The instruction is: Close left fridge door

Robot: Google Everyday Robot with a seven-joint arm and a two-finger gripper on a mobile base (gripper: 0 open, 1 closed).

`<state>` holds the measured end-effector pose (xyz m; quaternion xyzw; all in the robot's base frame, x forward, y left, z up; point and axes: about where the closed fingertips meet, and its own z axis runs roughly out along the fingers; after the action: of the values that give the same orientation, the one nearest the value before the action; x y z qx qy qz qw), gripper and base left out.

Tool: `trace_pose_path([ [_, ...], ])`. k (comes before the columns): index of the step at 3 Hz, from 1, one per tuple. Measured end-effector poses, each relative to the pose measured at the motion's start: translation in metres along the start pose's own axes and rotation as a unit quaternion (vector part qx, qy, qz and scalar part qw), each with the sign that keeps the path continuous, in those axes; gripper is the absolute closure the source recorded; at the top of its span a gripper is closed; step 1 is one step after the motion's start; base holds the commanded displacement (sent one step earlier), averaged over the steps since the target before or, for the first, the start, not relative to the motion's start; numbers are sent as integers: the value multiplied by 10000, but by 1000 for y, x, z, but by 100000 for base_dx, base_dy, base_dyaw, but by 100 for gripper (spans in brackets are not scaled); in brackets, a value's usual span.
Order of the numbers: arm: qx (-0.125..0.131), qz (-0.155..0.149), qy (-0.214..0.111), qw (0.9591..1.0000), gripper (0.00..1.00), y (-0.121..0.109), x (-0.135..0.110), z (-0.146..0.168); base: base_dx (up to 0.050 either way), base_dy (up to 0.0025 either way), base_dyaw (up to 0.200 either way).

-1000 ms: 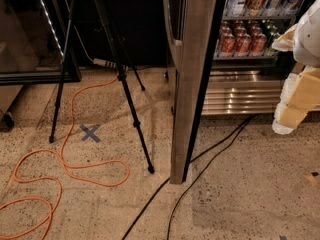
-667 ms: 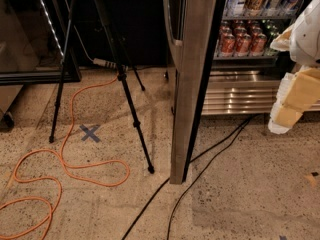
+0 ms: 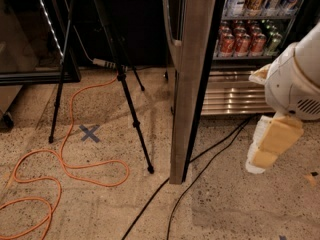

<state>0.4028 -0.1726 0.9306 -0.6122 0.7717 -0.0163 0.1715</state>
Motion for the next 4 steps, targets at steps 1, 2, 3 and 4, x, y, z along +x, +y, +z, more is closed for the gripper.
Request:
trace_pose_path([
  [1, -134, -332, 159, 9992, 0, 36, -23, 27, 0, 0, 0],
  [2, -297, -524, 335, 9976, 0, 29, -57, 39, 0, 0, 0],
  [3, -297, -524, 334, 9976, 0, 29, -57, 39, 0, 0, 0],
  [4, -385, -586, 310, 9971, 0, 28, -68, 41, 0, 0, 0],
])
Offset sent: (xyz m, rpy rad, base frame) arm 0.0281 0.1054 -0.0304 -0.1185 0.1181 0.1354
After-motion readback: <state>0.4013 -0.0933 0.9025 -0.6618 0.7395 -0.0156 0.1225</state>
